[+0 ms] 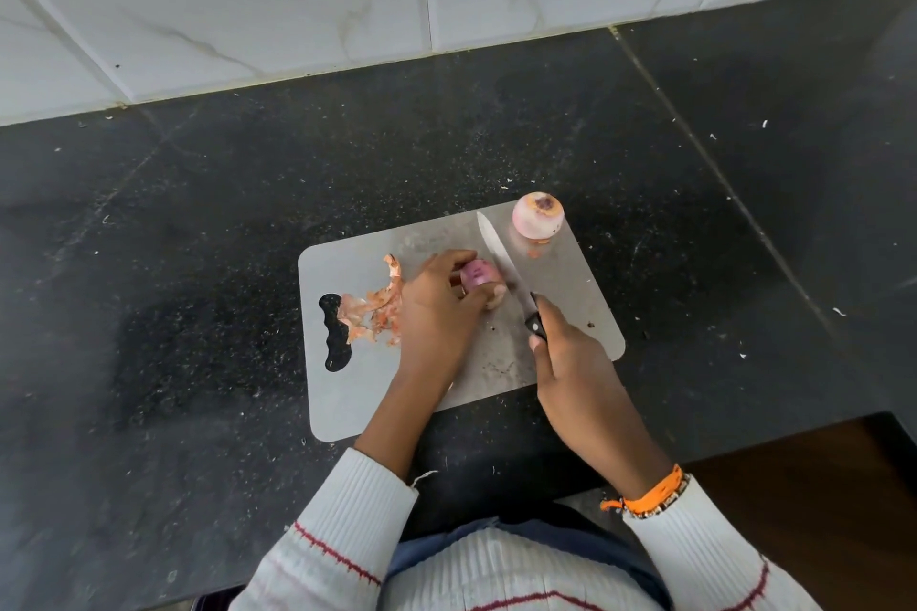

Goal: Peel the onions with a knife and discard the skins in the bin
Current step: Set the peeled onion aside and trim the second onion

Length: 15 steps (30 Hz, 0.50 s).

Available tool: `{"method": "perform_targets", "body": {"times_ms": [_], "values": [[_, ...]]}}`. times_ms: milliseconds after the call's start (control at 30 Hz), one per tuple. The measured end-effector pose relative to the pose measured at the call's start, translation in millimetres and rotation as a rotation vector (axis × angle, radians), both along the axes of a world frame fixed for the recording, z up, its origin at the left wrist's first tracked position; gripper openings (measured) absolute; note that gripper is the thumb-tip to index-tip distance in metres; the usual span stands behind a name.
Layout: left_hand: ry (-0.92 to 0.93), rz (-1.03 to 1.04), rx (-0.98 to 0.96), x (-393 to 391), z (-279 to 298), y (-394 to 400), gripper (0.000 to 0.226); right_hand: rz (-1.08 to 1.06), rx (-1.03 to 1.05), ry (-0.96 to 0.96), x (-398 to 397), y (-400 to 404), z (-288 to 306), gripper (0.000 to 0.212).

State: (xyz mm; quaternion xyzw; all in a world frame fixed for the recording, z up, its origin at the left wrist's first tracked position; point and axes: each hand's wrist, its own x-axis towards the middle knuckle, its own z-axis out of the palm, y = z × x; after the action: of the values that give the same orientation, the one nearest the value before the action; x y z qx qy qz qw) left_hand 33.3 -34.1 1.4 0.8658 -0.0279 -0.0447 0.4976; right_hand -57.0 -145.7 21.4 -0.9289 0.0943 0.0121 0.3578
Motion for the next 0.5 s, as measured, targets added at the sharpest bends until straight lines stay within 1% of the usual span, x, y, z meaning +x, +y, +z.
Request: {"method": "perform_targets", "body": {"times_ms": [267,400,500], "values": [[-0.017,0.006,0.018,2,0,-4,0.039,0.048,-0.163,0.072,-6,2,10,0.077],[-0.033,0.001,0.025,1,-2,-4,0.039,0.078,-0.285,0.102,-6,5,14,0.083],[-0.046,-0.019,0.035,0,-2,-4,0.038,0.083,-0.309,0.137,2,7,15,0.082]]}}
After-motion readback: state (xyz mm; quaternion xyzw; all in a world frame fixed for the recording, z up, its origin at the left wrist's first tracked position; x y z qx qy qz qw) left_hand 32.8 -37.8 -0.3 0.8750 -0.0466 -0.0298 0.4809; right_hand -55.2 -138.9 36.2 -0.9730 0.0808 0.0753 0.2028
